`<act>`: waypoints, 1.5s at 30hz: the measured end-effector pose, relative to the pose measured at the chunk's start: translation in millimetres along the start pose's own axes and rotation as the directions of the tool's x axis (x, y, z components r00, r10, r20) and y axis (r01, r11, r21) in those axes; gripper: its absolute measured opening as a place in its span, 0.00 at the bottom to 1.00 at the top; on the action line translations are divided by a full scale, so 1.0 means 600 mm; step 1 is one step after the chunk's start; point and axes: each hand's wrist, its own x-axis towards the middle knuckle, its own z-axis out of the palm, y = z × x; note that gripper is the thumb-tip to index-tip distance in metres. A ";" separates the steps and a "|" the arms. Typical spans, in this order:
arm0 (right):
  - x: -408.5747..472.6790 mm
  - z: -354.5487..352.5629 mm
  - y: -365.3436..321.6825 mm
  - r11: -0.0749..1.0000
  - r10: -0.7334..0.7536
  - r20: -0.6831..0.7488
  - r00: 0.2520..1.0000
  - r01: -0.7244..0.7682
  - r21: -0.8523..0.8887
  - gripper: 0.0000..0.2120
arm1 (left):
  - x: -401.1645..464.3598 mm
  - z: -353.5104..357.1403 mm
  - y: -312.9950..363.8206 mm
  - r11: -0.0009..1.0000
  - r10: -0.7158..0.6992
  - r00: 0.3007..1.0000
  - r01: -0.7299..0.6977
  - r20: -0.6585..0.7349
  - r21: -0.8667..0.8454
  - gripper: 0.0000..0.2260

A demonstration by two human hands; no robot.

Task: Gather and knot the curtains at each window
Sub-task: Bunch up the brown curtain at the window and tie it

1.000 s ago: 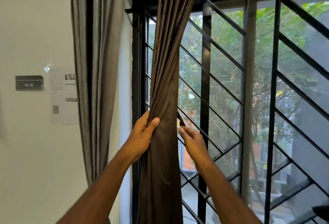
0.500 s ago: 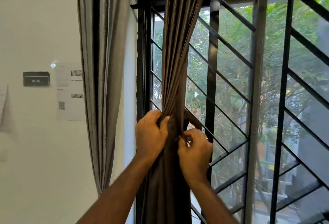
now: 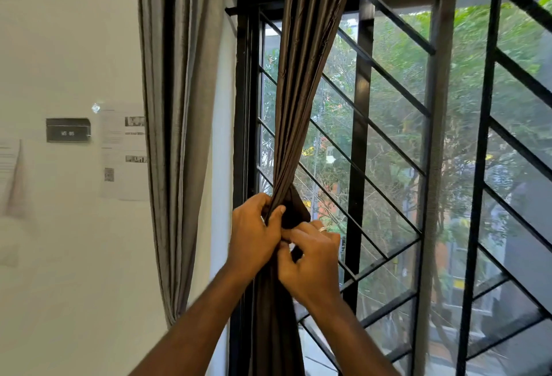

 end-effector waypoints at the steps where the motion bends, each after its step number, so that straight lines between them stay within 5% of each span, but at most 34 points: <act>1: 0.003 -0.005 0.001 0.998 0.015 -0.073 0.997 -0.011 0.065 0.06 | 0.001 -0.003 -0.002 1.000 -0.003 1.000 0.003 0.006 0.005 0.14; 4: 0.029 -0.017 -0.008 0.977 0.180 -0.232 0.956 -0.147 0.153 0.08 | 0.003 -0.006 -0.005 1.000 -0.010 1.000 0.010 0.001 0.021 0.13; 7: 0.056 -0.019 -0.017 0.917 0.365 -0.041 0.930 -0.352 0.188 0.16 | 0.003 -0.004 -0.008 1.000 -0.012 1.000 0.013 -0.013 0.027 0.13; 11: 0.066 -0.029 -0.024 0.941 0.308 0.034 0.951 -0.309 0.138 0.04 | -0.001 0.004 -0.009 1.000 -0.017 1.000 0.017 0.000 0.018 0.10; 22: 0.104 -0.035 -0.040 0.849 0.443 0.074 0.893 -0.445 0.283 0.12 | -0.027 0.035 0.022 0.994 0.086 0.996 -0.084 -0.027 0.071 0.08; 27: 0.107 -0.027 -0.053 0.806 0.461 0.158 0.873 -0.487 0.337 0.11 | -0.032 0.032 0.031 0.989 0.066 0.998 -0.064 0.007 -0.134 0.09; 31: 0.111 -0.025 -0.038 0.660 0.511 0.239 0.826 -0.555 0.506 0.07 | -0.033 0.014 0.028 0.971 0.142 0.988 -0.127 0.063 -0.200 0.09; 34: 0.108 -0.030 -0.028 0.698 0.508 0.190 0.840 -0.530 0.481 0.12 | -0.044 -0.002 0.012 0.970 0.135 0.987 -0.113 0.091 -0.214 0.07; 37: 0.105 -0.026 -0.033 0.734 0.476 0.194 0.858 -0.509 0.450 0.13 | -0.045 -0.020 -0.009 0.996 0.044 0.990 -0.053 -0.133 -0.068 0.03; 39: 0.106 -0.025 -0.037 0.739 0.460 0.195 0.866 -0.495 0.458 0.13 | -0.031 -0.031 -0.023 0.982 0.018 0.974 0.025 -0.224 0.185 0.16; 41: 0.108 -0.025 -0.036 0.748 0.450 0.188 0.873 -0.484 0.455 0.13 | -0.011 -0.036 -0.035 0.963 -0.040 0.996 0.061 -0.085 0.261 0.25; 45: 0.103 -0.025 -0.033 0.790 0.430 0.173 0.886 -0.462 0.403 0.09 | 0.016 -0.045 -0.034 0.985 -0.140 0.975 0.118 0.171 0.129 0.17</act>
